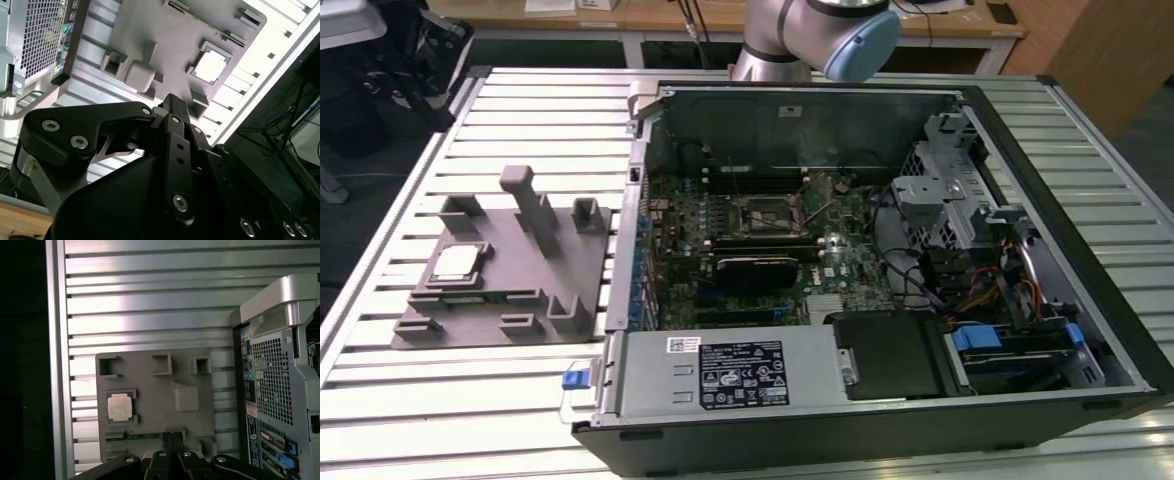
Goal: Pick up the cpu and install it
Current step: 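Reach for the cpu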
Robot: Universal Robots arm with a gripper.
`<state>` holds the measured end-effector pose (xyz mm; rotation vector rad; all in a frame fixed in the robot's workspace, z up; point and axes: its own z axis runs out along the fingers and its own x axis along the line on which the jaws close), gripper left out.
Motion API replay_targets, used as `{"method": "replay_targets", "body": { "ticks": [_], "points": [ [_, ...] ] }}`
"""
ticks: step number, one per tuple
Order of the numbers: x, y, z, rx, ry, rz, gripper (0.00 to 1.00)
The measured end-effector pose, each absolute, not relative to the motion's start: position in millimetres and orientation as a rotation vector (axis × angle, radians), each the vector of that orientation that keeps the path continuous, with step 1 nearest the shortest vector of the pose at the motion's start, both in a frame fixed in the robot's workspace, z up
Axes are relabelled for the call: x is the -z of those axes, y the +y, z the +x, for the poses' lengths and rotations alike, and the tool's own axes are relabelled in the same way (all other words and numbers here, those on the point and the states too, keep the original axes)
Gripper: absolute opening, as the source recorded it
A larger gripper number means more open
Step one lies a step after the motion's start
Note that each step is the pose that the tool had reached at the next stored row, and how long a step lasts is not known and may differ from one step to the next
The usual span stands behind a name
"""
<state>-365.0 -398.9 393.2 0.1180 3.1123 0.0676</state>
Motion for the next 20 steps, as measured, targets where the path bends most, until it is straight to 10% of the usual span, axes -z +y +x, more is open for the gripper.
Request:
{"method": "replay_targets", "body": {
  "ticks": [20],
  "points": [
    [-378.3,-398.9,-381.5,-0.068,3.112,0.118,0.11]
  ]
}}
